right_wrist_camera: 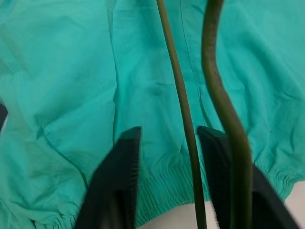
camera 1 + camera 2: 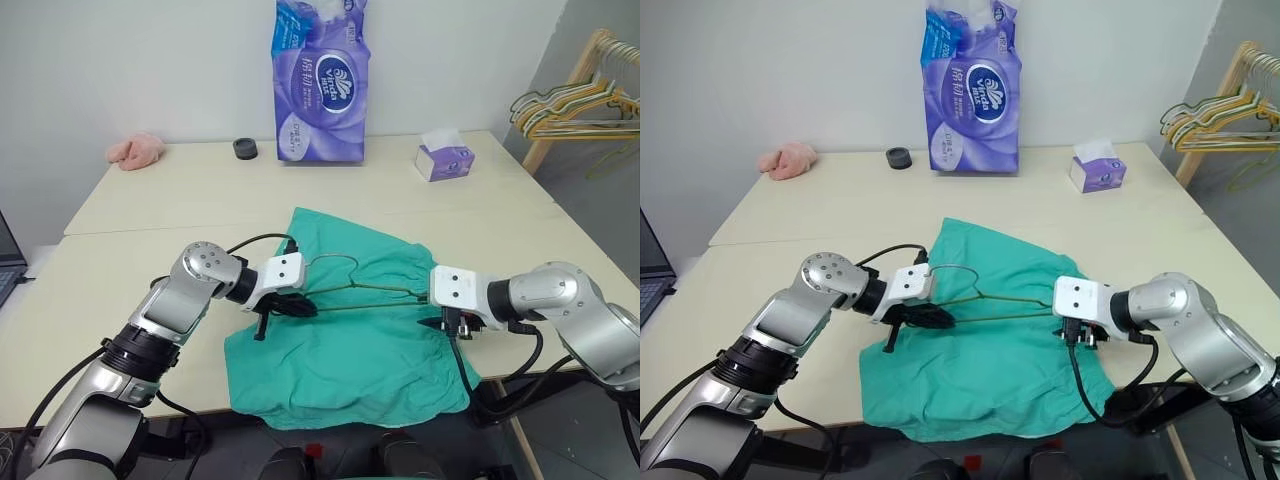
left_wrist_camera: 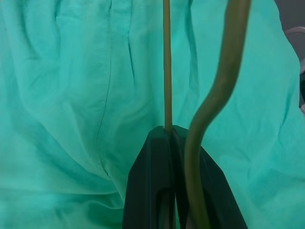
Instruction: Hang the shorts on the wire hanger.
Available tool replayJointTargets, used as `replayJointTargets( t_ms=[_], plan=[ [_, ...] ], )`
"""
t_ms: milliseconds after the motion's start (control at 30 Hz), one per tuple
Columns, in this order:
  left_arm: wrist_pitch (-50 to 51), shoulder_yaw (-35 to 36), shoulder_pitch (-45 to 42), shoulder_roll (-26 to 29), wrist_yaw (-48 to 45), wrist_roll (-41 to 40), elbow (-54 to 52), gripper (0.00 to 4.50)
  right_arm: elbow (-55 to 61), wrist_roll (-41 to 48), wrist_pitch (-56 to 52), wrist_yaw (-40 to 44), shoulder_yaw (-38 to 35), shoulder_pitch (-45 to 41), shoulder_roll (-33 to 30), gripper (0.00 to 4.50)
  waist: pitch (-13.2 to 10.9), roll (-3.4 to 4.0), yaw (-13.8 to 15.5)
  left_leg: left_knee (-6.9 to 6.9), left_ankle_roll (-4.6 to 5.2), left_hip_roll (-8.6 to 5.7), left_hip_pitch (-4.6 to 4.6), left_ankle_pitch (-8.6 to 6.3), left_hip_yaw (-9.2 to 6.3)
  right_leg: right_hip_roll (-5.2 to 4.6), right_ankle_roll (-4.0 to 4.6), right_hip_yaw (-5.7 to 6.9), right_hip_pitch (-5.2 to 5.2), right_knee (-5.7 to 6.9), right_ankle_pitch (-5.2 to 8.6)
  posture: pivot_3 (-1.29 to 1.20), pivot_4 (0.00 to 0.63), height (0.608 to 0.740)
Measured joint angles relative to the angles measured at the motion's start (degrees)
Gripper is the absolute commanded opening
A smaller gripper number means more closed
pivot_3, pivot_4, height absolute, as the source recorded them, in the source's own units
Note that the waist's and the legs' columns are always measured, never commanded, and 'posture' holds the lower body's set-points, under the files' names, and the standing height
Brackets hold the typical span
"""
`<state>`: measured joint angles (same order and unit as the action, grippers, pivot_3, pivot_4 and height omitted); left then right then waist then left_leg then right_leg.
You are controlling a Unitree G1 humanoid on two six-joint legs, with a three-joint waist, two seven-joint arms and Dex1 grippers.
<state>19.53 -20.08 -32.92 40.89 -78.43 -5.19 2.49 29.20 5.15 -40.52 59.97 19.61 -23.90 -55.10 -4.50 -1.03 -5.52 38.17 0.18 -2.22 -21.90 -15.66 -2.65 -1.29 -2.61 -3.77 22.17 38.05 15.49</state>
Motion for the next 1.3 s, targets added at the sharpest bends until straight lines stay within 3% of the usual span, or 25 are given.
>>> replayJointTargets(
  t_ms=[100, 433, 767, 967, 1167, 1300],
  plan=[
    [0.01, -0.05, 0.01, 0.00, -0.04, 0.16, -0.15, 0.00, -0.13, -0.10, -0.20, 0.27, 0.14, -0.23, -0.07, 0.04, 0.00, 0.00, -0.02, 0.00, 0.00, 0.00, 0.00, 0.00, -0.01, 0.00, 0.00, 0.01, 0.00, 0.01, 0.00, -0.15, 0.054, 0.740],
    [0.23, -0.07, 0.01, -0.67, 1.13, 1.14, -0.27, 0.00, -0.01, -0.31, -1.20, 0.51, 0.57, -0.37, 0.12, 0.04, 0.00, 0.00, 0.00, 0.00, 0.00, 0.00, 0.00, 0.00, -0.01, 0.00, 0.00, 0.01, 0.00, 0.01, 0.00, -0.15, 0.053, 0.740],
    [-0.09, 6.96, 0.19, -8.24, 9.11, -4.09, 1.74, 2.83, 0.07, -0.20, -1.44, 0.24, -1.16, 1.09, -0.35, 0.00, 0.01, 0.00, 0.25, 0.01, 0.00, 0.00, -0.01, 0.00, -0.04, -0.01, 0.00, 0.03, 0.02, 0.05, -0.01, -0.15, 0.043, 0.740],
    [-1.22, 13.95, -3.59, -9.69, 14.55, -7.74, 10.96, 2.83, 0.20, 2.12, -2.65, -1.41, -7.93, 4.52, -0.61, 0.00, 0.05, -0.03, 0.49, 0.06, -0.01, -0.01, -0.01, 0.00, -0.10, -0.02, -0.01, 0.10, -0.02, 0.06, -0.02, -0.15, 0.043, 0.740],
    [-3.71, 21.37, -9.09, -7.12, 19.47, -8.45, 23.48, 2.83, 1.23, 7.60, -8.10, -1.97, -19.22, 16.72, -1.74, 0.00, 0.09, -0.10, 0.70, 0.01, -0.02, -0.04, -0.10, -0.01, -0.18, -0.07, -0.01, 0.19, 0.02, 0.02, -0.01, -0.15, 0.046, 0.740],
    [-2.95, 22.64, -7.12, -5.59, 15.86, -10.02, 23.77, 2.83, 1.07, 11.05, -13.44, -3.73, -32.07, 27.26, 0.42, 0.00, 0.16, -0.03, 0.76, -0.01, -0.05, -0.08, -0.09, -0.03, -0.15, -0.13, -0.02, 0.17, -0.03, -0.01, -0.01, -0.16, 0.048, 0.740]
  ],
)
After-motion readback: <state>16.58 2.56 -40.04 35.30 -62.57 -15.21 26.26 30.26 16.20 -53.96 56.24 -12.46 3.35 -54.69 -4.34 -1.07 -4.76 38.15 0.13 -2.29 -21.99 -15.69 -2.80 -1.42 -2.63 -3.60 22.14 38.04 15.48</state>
